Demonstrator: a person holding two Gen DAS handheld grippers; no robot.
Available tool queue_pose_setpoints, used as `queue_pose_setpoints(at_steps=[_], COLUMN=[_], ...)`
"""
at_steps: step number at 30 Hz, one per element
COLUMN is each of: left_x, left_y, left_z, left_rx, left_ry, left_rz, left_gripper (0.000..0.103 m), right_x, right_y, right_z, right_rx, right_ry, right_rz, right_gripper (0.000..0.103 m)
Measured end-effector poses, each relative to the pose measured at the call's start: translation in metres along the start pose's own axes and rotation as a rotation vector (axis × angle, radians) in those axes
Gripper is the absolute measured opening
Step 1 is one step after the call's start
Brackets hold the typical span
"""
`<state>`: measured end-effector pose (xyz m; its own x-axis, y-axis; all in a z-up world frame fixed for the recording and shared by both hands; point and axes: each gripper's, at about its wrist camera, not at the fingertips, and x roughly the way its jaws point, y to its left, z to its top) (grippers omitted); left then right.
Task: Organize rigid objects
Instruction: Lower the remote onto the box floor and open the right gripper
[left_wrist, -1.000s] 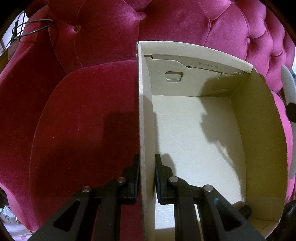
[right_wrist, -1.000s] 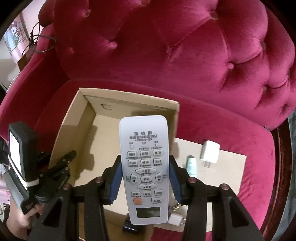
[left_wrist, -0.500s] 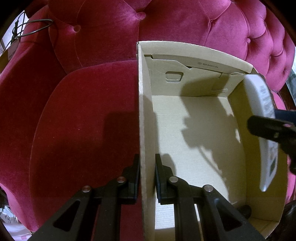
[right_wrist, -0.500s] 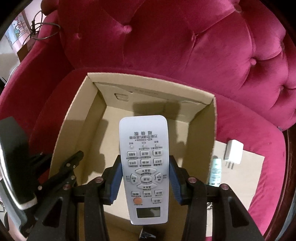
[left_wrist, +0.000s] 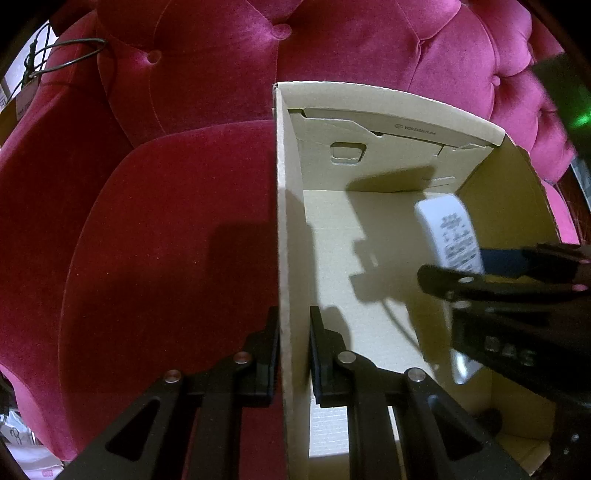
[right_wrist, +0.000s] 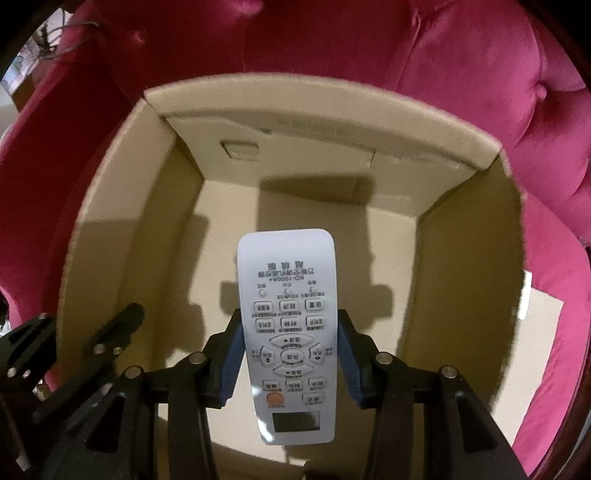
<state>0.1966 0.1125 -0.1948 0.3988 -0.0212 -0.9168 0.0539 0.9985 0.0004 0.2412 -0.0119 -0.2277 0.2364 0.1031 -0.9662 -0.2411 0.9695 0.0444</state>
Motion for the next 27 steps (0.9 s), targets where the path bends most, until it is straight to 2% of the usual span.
queue_pose_setpoints(at_steps=[7,16,27], left_x=[0.000,0.001,0.000], left_y=[-0.001,-0.001,0.000], left_z=[0.000,0.000,0.000], left_rx=[0.002,0.003,0.003], left_ry=[0.000,0.000,0.001], left_rz=[0.002,0.003,0.002], left_gripper=[0.015,0.015,0.015], right_x=[0.021,0.030,0.012], right_y=[-0.001,0.000,-0.010], right_z=[0.003,0.004,0.008], right_rx=[0.014,0.004,-0.007], right_ry=[0.045,0.060,0.022], right_rz=[0.008,0.011,0.001], right_gripper=[0.050,0.050,0.052])
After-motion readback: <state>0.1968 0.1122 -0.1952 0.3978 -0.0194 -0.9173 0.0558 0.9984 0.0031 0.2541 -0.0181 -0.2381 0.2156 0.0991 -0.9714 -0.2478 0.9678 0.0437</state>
